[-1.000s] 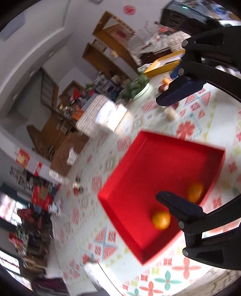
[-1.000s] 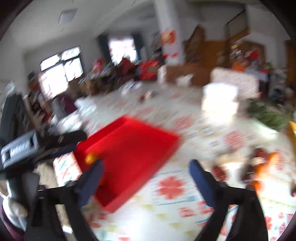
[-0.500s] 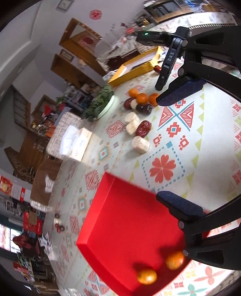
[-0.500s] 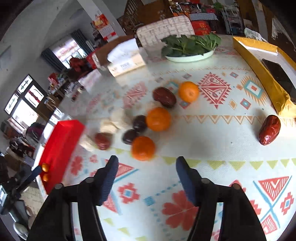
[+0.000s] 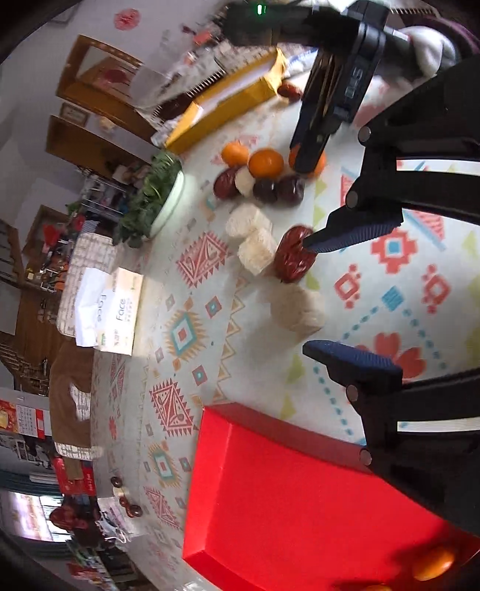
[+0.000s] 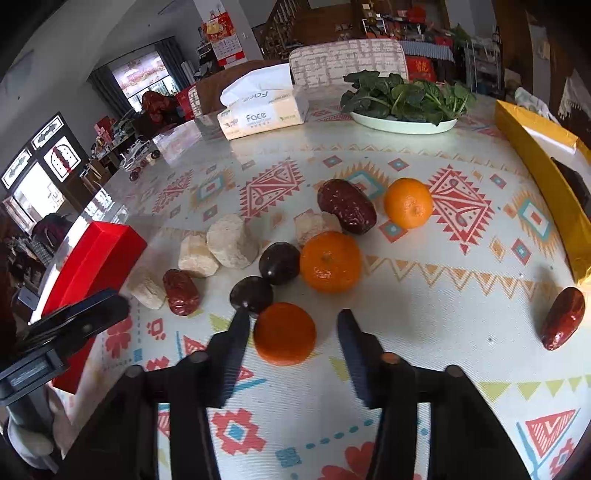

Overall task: Organize fruits
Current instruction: 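Grasp a round white rice cake with left tool while right tool grasps an orange, then carry rice cake and orange over the red tray and open both tools, then move both tools back toward the fruit pile, then grasp a dried red date with left tool while right tool grasps a dark plum, then carry date and plum over the red tray and open both tools, then withdraw both tools from the tray toward the table, then grasp the large dried red date with the right tool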

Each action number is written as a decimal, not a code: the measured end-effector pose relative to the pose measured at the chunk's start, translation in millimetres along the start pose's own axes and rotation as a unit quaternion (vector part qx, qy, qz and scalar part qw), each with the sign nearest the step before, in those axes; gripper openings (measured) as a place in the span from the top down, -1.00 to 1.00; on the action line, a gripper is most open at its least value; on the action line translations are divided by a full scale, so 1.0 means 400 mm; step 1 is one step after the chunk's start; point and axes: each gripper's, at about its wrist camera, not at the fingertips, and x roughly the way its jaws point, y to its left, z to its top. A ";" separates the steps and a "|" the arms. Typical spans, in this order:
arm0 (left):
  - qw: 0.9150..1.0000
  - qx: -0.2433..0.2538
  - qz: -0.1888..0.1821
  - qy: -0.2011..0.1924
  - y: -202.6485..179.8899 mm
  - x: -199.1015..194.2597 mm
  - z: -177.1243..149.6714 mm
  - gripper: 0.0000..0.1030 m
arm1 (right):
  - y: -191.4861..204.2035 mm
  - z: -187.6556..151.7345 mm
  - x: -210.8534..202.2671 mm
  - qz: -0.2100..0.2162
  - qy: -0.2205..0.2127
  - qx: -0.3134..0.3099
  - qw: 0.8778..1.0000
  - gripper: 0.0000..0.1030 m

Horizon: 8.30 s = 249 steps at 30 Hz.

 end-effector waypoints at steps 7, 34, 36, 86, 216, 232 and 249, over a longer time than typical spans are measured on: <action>0.999 0.008 0.030 0.014 0.010 0.064 0.020 0.17 | 0.023 -0.011 0.002 -0.003 0.001 -0.023 1.000 0.26; 0.991 -0.083 0.035 -0.097 0.239 -0.240 -0.046 0.45 | 0.085 -0.031 -0.055 0.140 0.010 0.047 0.989 0.28; 0.989 -0.098 0.048 -0.100 0.288 -0.254 -0.046 0.45 | 0.140 -0.028 -0.061 0.149 0.011 0.029 0.988 0.28; 0.989 -0.100 0.043 -0.102 0.313 -0.386 -0.031 -0.48 | 0.440 -0.046 -0.040 0.124 -0.009 -0.109 0.986 -0.20; 0.974 0.162 -0.155 -0.034 -0.454 -0.663 0.005 -0.82 | -0.131 -0.115 -0.249 -0.068 -0.049 0.082 0.993 -0.40; 0.988 -0.008 -0.113 0.104 -0.078 -0.158 -0.023 -0.82 | -0.329 -0.078 -0.273 -0.106 -0.081 0.151 0.980 -0.40; 0.987 -0.030 -0.107 0.113 -0.070 0.033 -0.030 -0.82 | -0.359 0.010 -0.123 -0.200 -0.052 0.143 0.968 0.26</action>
